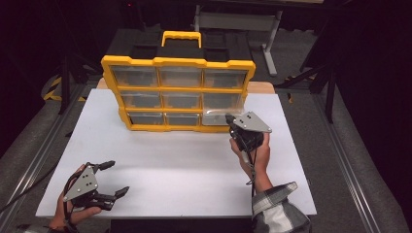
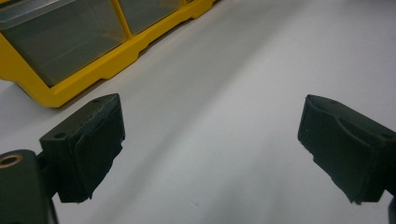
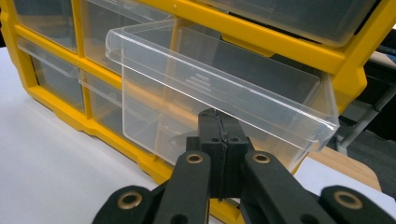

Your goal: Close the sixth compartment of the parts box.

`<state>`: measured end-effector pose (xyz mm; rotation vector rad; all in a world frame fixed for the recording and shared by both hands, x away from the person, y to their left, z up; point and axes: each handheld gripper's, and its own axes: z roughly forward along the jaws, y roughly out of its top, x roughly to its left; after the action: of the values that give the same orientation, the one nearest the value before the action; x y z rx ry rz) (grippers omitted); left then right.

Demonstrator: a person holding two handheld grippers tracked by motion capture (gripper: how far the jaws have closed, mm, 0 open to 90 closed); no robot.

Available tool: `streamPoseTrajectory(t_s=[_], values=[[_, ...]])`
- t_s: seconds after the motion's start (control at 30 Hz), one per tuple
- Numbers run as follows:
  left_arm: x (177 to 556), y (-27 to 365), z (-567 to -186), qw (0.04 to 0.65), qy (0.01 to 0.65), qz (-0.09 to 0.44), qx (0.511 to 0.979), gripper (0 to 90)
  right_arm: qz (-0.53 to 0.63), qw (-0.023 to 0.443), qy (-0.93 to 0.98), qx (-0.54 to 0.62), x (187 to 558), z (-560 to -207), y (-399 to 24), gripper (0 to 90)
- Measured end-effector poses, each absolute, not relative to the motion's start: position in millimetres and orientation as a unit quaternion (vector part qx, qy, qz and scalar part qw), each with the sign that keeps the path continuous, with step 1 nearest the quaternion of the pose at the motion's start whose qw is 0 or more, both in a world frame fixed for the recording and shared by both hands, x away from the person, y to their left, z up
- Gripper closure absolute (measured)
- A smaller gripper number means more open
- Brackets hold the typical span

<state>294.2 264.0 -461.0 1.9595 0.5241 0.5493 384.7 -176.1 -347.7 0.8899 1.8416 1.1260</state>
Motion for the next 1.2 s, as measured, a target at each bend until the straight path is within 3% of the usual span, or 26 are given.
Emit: streamPoseTrajectory(t_s=[1.2], values=[[293,263,-461,0.489,0.213,0.231,0.813,7.8,0.426,0.404,0.724,0.363,411,-343,-172,90.0]])
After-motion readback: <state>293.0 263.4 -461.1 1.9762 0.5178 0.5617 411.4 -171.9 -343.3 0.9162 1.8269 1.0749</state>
